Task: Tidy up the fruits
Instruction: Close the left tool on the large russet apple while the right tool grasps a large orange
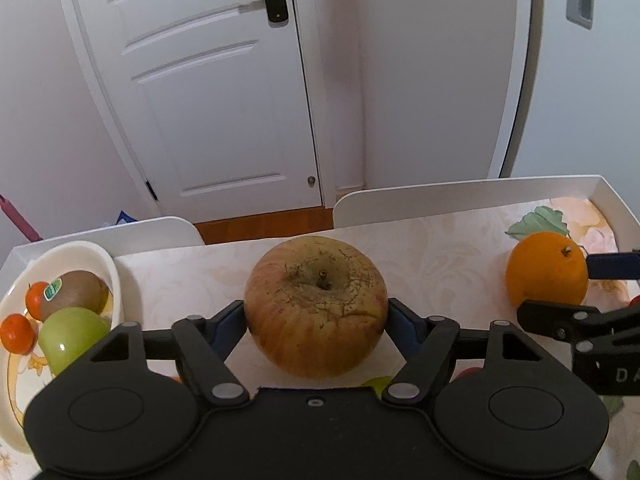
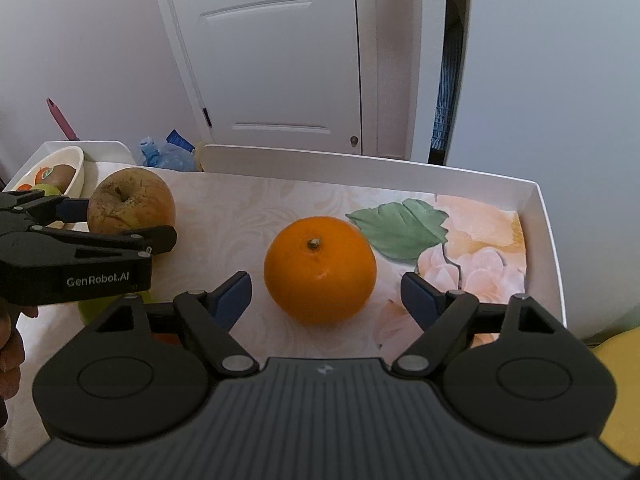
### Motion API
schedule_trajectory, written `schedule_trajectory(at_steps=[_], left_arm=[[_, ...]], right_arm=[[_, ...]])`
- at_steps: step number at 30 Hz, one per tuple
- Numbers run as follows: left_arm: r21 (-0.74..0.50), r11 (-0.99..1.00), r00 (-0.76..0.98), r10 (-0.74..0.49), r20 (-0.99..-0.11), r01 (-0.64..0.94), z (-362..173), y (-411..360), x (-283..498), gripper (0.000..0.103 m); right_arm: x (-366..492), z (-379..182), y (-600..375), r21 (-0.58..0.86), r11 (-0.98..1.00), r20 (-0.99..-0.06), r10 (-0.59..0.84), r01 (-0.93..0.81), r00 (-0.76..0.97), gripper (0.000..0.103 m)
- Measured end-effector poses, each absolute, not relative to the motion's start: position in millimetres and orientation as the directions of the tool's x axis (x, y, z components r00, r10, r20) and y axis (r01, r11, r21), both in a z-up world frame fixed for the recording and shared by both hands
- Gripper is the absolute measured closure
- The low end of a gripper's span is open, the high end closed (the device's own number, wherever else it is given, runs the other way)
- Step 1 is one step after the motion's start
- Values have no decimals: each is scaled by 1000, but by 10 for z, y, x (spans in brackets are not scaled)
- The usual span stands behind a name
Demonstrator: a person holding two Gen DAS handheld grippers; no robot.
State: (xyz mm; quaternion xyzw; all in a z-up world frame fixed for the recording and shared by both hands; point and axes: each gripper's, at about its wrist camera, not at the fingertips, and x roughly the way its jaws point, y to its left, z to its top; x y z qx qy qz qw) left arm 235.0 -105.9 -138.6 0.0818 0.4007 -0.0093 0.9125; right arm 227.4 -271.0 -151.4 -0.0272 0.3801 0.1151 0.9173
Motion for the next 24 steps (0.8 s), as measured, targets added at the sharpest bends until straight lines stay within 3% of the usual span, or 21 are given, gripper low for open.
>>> schedule_trajectory(at_steps=[8, 13, 24], left_arm=[[137, 987, 687, 40, -725, 87, -1395, -1046, 2324, 26], [132, 987, 687, 36, -725, 87, -1386, -1041, 2318, 26], [121, 990, 709, 33, -705, 74, -1311, -1012, 2258, 26]], right_arm=[[2341, -1532, -2686, 27, 972, -704, 185, -234, 686, 15], [2355, -1548, -2656, 24, 968, -703, 195, -251, 684, 25], [2272, -1487, -2628, 10, 966, -684, 194, -256, 704, 27]])
